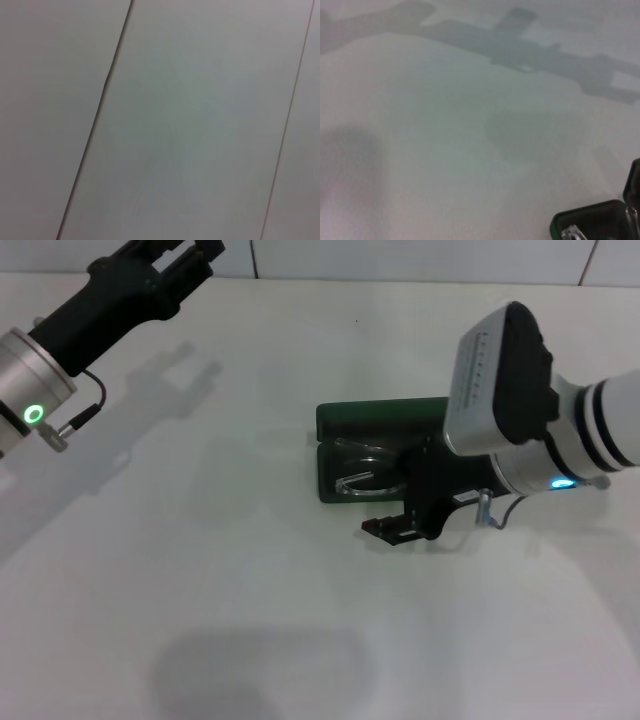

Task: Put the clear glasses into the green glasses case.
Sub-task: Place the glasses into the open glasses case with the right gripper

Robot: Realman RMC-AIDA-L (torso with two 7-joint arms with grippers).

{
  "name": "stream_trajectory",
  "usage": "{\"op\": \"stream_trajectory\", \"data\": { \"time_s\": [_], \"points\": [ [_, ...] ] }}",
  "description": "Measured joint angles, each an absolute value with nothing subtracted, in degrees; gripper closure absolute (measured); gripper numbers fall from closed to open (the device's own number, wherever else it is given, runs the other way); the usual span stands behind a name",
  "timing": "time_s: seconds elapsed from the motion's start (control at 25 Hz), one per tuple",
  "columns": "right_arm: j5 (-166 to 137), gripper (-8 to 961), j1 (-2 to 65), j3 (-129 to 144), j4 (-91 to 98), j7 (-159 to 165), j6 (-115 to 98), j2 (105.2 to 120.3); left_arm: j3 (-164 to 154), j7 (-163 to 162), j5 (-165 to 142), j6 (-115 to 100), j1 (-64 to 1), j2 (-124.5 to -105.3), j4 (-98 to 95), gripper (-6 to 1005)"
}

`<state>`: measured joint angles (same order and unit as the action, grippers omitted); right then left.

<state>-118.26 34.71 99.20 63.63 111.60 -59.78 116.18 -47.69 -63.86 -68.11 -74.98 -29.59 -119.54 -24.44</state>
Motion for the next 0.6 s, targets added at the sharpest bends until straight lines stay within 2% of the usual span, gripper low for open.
{"op": "stream_trajectory", "data": {
  "time_s": [0.28,0.6],
  "points": [
    [-116.92,349,40.68,99.13,54.90,111.83,-59.06,116.19,-47.92,-63.89,-68.11,-74.90,-29.98,-119.54,-24.43,382],
    [-116.86,348,41.33,99.16,53.92,112.03,-55.34,116.18,-47.82,-63.90,-68.11,-74.88,-30.06,-119.54,-24.34,382]
  ]
}}
